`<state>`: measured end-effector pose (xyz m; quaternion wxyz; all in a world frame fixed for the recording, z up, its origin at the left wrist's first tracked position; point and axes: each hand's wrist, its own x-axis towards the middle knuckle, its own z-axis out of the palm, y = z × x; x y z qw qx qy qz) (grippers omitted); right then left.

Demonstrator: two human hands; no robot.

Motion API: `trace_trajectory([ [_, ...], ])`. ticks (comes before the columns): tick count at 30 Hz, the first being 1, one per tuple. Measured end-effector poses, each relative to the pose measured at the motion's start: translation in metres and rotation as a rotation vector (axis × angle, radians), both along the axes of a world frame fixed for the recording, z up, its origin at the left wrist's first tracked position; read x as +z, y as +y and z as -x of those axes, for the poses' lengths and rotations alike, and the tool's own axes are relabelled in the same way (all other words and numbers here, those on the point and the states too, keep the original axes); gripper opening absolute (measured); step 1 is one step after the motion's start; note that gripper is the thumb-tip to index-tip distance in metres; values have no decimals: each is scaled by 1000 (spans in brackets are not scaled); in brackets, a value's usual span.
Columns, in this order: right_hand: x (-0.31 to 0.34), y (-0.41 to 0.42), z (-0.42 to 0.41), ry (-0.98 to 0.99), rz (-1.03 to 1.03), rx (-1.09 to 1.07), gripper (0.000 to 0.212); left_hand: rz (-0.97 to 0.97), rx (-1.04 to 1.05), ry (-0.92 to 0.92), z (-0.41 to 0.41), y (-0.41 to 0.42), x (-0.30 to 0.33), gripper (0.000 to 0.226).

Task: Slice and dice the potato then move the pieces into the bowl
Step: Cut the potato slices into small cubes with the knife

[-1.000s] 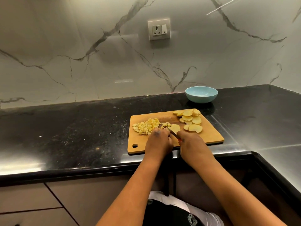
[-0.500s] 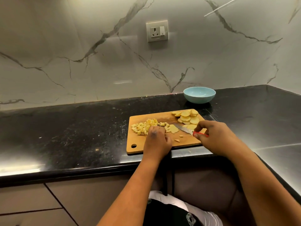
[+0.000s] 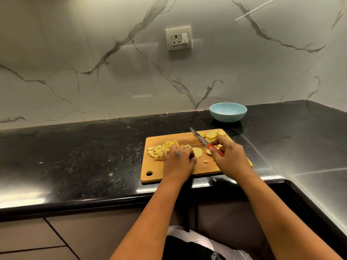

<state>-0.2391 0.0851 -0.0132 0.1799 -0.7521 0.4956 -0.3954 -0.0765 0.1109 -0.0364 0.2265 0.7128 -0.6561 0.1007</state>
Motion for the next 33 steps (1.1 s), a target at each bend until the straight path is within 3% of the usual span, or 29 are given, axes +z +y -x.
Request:
trace_trajectory([
  [3,-10,-11,-2,-53,129,-98,8,45,87,10,-7,-11,3,25],
  [6,-20,-17,1,-120,215,-175,7,37,-18,105,-2,-22,8,36],
  [10,-29,-22,2,-130,235,-190,5,-184,-189,-61,13,-32,4,65],
  [15,-34,-27,5,-149,186,-197,7,-249,-194,-128,6,-49,6,44],
  [21,-36,-30,5,-146,169,-179,7,-315,-184,-297,-12,-62,18,40],
  [25,-37,-30,5,-144,166,-173,8,-240,-137,-337,-35,-62,21,32],
  [29,-36,-29,5,-145,154,-175,8,-120,-46,-274,-54,-60,20,23],
  [33,-34,-27,5,-138,147,-173,10,-101,18,-82,-72,-58,25,24],
])
